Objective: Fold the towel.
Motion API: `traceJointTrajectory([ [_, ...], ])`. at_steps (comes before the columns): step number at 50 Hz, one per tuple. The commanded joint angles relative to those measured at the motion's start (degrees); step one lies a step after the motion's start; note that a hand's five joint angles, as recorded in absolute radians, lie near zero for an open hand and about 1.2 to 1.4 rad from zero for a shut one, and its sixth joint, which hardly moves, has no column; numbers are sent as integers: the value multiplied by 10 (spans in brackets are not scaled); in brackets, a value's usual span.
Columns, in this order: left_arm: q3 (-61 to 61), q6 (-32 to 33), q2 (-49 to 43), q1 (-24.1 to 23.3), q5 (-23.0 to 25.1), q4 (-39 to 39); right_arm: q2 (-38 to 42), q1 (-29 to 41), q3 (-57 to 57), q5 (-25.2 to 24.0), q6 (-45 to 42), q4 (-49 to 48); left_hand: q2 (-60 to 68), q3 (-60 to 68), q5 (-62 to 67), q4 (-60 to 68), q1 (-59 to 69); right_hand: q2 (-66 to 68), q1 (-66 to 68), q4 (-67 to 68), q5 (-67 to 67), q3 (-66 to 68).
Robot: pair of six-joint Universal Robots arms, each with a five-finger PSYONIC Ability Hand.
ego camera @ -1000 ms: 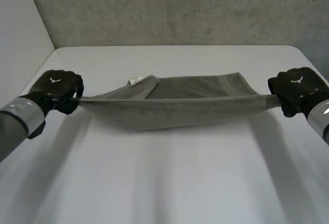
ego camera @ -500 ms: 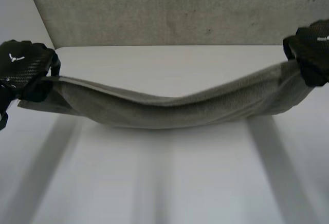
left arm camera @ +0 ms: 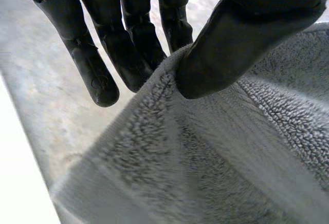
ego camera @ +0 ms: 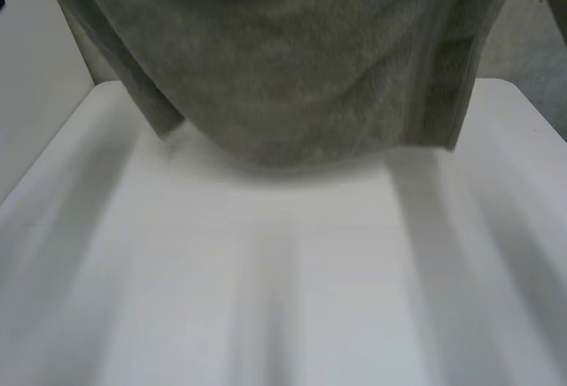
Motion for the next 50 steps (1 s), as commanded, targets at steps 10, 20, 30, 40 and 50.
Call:
traceJointTrajectory([
  [10,-248,-17,38,52,74,0,-27,-2,214,-70,-49,111,31,27,42,19,61,46,24,30,27,34],
  [20,-480,57,131,144,246,25,-119,-44,467,-109,-107,93,31,27,42,19,61,46,24,30,27,34],
  [30,-520,57,245,199,288,15,-250,-112,511,-165,-99,95,31,27,42,19,61,46,24,30,27,34],
  [40,-513,6,243,191,304,27,-233,-137,501,-173,-102,89,31,27,42,19,61,46,24,30,27,34],
  [50,-435,13,28,112,283,99,-83,-122,490,-161,-97,6,31,27,42,19,61,46,24,30,27,34],
])
